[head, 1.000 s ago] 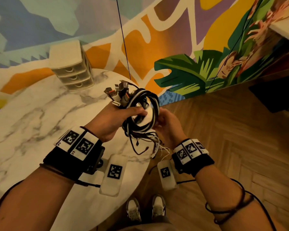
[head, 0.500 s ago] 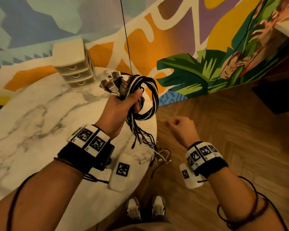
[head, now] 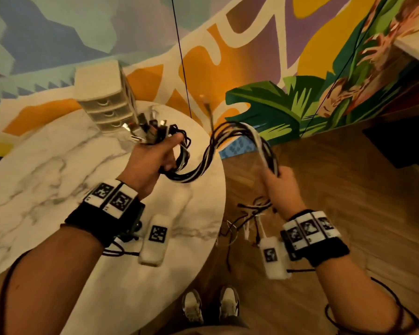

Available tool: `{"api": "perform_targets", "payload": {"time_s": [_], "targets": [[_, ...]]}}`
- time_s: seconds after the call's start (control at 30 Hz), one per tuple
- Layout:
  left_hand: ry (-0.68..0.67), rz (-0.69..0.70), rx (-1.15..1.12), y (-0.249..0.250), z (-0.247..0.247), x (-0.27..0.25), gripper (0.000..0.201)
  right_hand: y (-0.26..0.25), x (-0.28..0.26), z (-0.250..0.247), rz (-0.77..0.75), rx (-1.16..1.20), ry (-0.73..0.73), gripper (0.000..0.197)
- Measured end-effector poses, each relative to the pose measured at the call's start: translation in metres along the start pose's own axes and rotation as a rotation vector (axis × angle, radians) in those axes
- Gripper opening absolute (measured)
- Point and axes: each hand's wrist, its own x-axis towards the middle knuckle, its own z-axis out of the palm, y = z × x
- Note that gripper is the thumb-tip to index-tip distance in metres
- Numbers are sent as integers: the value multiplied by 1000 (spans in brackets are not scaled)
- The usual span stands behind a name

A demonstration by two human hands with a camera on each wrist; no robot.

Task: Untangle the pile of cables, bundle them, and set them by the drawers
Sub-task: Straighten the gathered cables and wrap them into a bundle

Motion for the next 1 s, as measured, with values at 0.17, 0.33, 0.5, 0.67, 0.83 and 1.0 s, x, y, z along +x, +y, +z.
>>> {"api": "perform_targets", "payload": {"time_s": [0.17, 0.33, 0.5, 0.67, 0.83, 1.0], "targets": [[-30, -51, -214, 16, -12, 7, 43, 75, 26, -25, 162, -342, -38, 39], [-35, -61, -253, 23, 14, 2, 40, 91, 30, -11, 120, -777, -399, 22], [115, -50, -258, 18, 37, 1, 36, 21, -4, 16, -280, -344, -77, 78], [162, -102, -301, 12, 49, -6, 33, -6, -38, 47, -523, -226, -33, 72], [43, -119, -381, 14, 59, -15, 37, 5, -24, 90, -215, -33, -263, 32], [55, -127, -425, 15, 35, -14, 41, 4, -13, 81, -485, -214, -290, 29]]}}
